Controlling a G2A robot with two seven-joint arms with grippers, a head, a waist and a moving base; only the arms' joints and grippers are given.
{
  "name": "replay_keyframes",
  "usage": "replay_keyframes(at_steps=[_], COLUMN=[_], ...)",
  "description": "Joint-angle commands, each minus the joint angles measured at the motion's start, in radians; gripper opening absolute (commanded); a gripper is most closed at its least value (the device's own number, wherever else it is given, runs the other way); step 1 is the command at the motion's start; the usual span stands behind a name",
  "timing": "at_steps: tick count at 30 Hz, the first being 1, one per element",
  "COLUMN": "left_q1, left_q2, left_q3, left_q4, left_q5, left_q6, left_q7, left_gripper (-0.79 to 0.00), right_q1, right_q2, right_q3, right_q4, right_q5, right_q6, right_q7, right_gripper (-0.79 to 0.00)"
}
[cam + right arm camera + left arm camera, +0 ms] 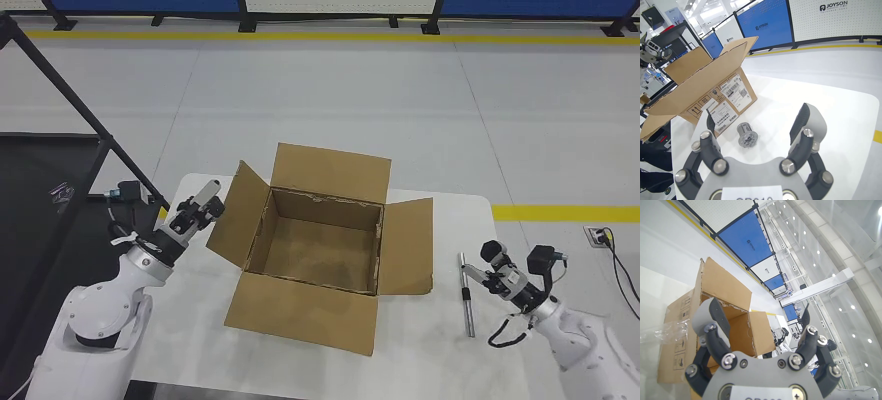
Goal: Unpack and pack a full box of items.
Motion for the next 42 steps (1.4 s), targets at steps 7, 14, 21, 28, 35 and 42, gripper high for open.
replay_keyframes(at_steps=[7, 14, 21, 28, 35, 42], left_q1=[0.028, 0.045, 0.073, 0.084, 0.093, 0.127], left_q2=[0.001, 0.001, 0.000, 0.000, 0.000, -0.005], left_q3=[-0.029, -0.042, -0.059, -0.062, -0.056, -0.094], left_q4=[-0.006, -0.011, -0.021, -0.026, -0.038, -0.050], left_q5=[-0.016, -0.012, -0.027, -0.026, -0.012, -0.048], left_q6=[-0.013, -0.020, -0.037, -0.037, -0.038, -0.049], left_q7=[0.020, 0.026, 0.037, 0.043, 0.044, 0.131], left_gripper=[0.000, 0.000, 0.000, 0.000, 0.000, 0.000], right_q1=[-0.013, 0.052, 0.119, 0.119, 0.157, 0.283], right_q2=[0.008, 0.050, 0.081, 0.081, 0.078, 0.071], right_q3=[-0.069, -0.141, -0.186, -0.186, -0.254, -0.313], right_q4=[-0.142, -0.230, -0.178, -0.178, -0.217, -0.167], right_q5=[0.135, 0.509, 0.944, 0.944, 1.091, 1.262], right_q6=[0.000, 0.000, 0.004, 0.004, 0.230, 0.523], right_q7=[0.149, 0.506, 0.791, 0.791, 0.953, 1.196], right_gripper=[0.000, 0.000, 0.000, 0.000, 0.000, 0.000])
